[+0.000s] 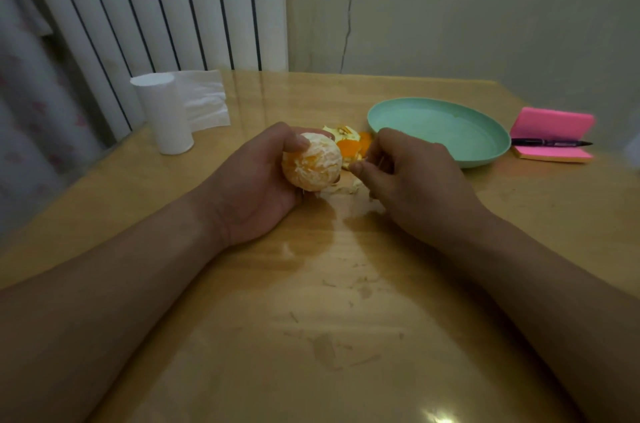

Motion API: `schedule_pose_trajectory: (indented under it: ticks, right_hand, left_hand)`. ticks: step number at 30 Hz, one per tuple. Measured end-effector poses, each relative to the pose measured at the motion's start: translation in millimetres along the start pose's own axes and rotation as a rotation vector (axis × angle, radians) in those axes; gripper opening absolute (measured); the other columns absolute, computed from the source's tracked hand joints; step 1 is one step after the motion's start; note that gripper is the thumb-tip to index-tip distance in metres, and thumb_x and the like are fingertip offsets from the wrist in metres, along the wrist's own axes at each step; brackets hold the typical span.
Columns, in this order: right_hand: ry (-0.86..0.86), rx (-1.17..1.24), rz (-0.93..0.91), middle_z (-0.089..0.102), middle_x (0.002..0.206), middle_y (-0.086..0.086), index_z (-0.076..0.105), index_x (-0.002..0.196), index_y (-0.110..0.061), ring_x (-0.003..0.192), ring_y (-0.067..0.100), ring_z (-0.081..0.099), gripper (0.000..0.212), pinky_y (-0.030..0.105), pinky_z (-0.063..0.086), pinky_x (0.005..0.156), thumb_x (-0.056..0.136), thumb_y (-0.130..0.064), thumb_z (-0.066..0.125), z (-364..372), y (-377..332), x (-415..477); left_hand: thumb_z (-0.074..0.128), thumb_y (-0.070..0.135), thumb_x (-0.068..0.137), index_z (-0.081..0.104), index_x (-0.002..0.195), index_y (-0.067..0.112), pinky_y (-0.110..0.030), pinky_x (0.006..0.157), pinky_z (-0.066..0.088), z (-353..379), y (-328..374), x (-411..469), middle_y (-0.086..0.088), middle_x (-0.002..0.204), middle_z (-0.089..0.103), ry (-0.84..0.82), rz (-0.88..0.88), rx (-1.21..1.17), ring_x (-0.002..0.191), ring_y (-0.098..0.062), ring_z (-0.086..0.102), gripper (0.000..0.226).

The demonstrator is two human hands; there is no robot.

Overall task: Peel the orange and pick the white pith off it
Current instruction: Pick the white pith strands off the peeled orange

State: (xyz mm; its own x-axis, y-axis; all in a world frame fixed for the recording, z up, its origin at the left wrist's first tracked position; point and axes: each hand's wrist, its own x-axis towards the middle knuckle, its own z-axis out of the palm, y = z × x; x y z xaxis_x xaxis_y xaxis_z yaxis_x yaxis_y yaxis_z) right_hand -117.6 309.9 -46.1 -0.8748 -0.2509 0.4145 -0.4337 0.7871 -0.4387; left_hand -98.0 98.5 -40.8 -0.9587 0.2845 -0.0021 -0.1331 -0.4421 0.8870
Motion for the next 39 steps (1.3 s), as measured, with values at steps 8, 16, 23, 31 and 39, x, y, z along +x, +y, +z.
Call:
schedule_pose_trajectory:
  ticks: [8, 16, 23, 31, 39]
  right_hand:
    - [0.007, -0.013, -0.027, 0.066, 0.085, -0.013, 0.066, 0.102, -0.033, 0.079, 0.009, 0.06, 0.008, 0.039, 0.055, 0.07, 0.101, -0.041, 0.066, -1, -5, -2]
    - [0.084, 0.205, -0.068, 0.067, 0.087, -0.015, 0.069, 0.107, -0.03, 0.077, 0.008, 0.062, 0.006, 0.039, 0.056, 0.072, 0.101, -0.032, 0.068, 1, -8, -4]
    - [0.121, 0.284, -0.202, 0.066, 0.085, -0.016, 0.07, 0.103, -0.026, 0.075, 0.01, 0.061, 0.013, 0.021, 0.047, 0.064, 0.096, -0.035, 0.076, 1, -18, -13]
    - [0.161, 0.125, -0.249, 0.062, 0.083, -0.02, 0.072, 0.104, -0.024, 0.071, 0.007, 0.057, 0.012, 0.031, 0.049, 0.064, 0.1, -0.036, 0.07, -1, -16, -11]
    - [0.153, 0.279, -0.143, 0.069, 0.088, -0.015, 0.067, 0.113, -0.025, 0.081, 0.01, 0.065, 0.014, 0.034, 0.055, 0.071, 0.1, -0.027, 0.072, 1, -14, -10]
  left_hand:
    - [0.054, 0.02, 0.081, 0.062, 0.135, 0.002, -0.032, 0.074, 0.06, -4, -2, 3, -0.017, 0.114, 0.069, 0.031, -0.011, 0.009, 0.101, -0.03, 0.067, 0.058]
    - [0.055, 0.018, 0.086, 0.061, 0.131, 0.002, -0.035, 0.086, 0.061, -7, -3, 4, -0.018, 0.118, 0.068, -0.008, 0.018, -0.007, 0.105, -0.03, 0.067, 0.048]
    - [0.051, 0.018, 0.09, 0.068, 0.115, 0.005, -0.03, 0.086, 0.06, -3, -2, 2, -0.01, 0.103, 0.075, -0.067, 0.047, 0.038, 0.093, -0.018, 0.072, 0.033]
    - [0.064, 0.022, 0.096, 0.062, 0.131, 0.003, -0.04, 0.096, 0.059, -9, -6, 8, -0.016, 0.117, 0.072, -0.022, 0.093, 0.127, 0.109, -0.027, 0.071, 0.039]
    - [0.06, 0.021, 0.098, 0.063, 0.137, 0.007, -0.037, 0.091, 0.061, -13, -5, 7, -0.015, 0.126, 0.072, -0.014, 0.109, 0.216, 0.112, -0.026, 0.071, 0.042]
